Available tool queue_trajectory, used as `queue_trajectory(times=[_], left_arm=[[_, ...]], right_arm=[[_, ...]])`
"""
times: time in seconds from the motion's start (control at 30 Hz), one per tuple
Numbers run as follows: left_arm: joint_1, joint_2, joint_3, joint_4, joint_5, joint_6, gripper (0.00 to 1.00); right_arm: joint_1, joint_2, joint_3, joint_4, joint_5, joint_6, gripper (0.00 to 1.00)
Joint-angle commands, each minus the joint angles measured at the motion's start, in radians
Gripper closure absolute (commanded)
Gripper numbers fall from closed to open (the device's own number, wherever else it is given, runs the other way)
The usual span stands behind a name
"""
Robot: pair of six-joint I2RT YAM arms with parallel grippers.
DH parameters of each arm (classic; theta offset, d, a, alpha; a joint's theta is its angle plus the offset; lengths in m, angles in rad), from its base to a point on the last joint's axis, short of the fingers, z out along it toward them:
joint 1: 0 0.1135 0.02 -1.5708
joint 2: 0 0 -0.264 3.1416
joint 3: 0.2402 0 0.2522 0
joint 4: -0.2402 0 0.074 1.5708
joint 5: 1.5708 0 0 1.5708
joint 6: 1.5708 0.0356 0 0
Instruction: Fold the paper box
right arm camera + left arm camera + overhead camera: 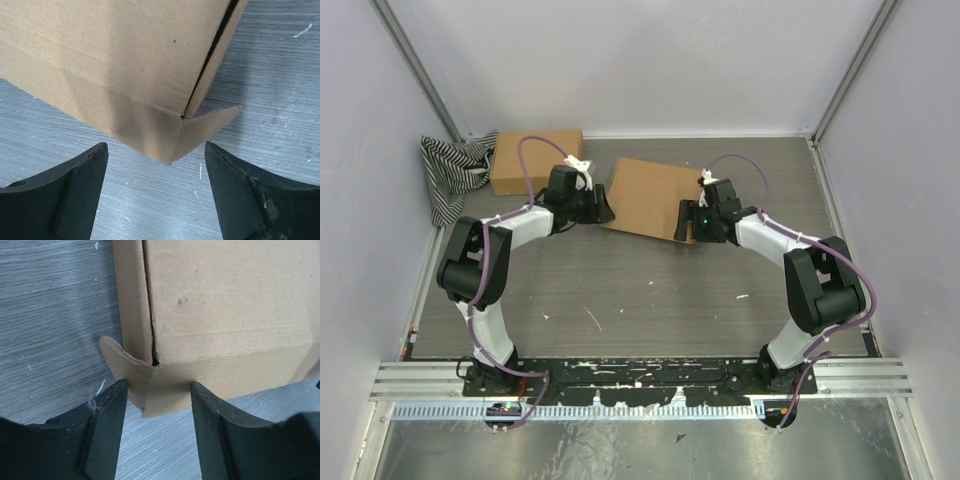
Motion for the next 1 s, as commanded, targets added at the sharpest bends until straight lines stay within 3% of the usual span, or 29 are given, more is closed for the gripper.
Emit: queue_trajectory(times=[0.0,0.47,0.77,0.97], left_arm=[[-0.002,-0.005,0.058,-0.064,0.077,0.005,0.43],[0.001,-0.059,0.167,-0.362,0.196,-0.035,0.59],[0.027,-0.064,0.244,-0.521,0.26,-0.055,0.66],[0.052,-0.055,0.251,-0.539,0.345,-0.084,0.7]], right_arm=[[0.002,0.0,0.029,0.046,-0.047,-0.001,0.19],[0.002,-0.106,0.034,-0.073,-0.062,0.017,0.36],[0.001,-0.142,0.15,-0.264,0.003,0.017,0.37],[-0.011,-0.087,0.192,-0.346,-0.038,0.02,0.36]])
